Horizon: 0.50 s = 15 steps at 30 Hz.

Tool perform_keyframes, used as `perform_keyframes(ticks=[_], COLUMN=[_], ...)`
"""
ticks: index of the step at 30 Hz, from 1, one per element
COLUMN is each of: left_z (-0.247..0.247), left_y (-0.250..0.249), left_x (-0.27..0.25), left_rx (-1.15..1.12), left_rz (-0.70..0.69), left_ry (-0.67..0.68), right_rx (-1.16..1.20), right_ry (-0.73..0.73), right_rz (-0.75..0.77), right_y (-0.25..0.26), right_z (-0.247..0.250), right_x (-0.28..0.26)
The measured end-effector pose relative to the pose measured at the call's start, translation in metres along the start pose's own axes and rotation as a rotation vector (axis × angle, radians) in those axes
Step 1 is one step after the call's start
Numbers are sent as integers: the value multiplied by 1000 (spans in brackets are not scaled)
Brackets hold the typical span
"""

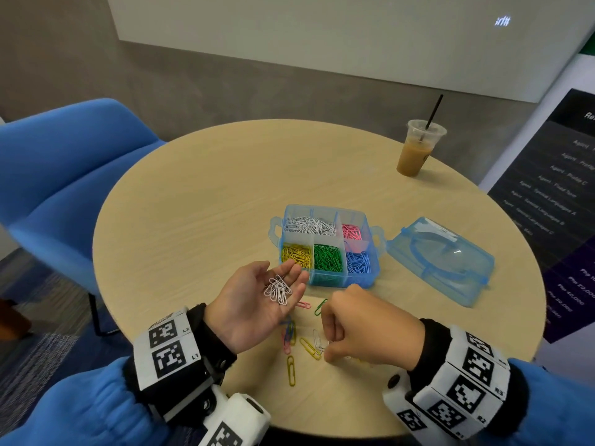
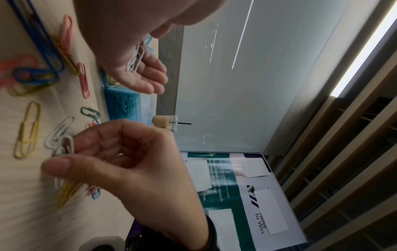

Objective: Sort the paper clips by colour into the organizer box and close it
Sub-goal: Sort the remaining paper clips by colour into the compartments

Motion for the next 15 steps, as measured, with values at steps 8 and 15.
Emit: perform_keyframes(ticks=[8,15], left_z=[2,3], left_y=[-1,1], left_x=[1,1], left_rx=[6,12], left_rz=[-5,-1], left_ry=[0,2], right_rx=[10,-78], right_ry=[21,115], right_rz=[28,79], right_y=[-1,2], right_z=[2,-5], right_x=[1,1])
Point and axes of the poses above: each hand's wrist, its own x-axis towards the middle knuckle, its own z-axis out of the back of the hand, y = z × x, the point moved 7 cm from there along x, towards the middle knuckle, and after that the axes turned 11 degrees about y, right-handed, at the moved point
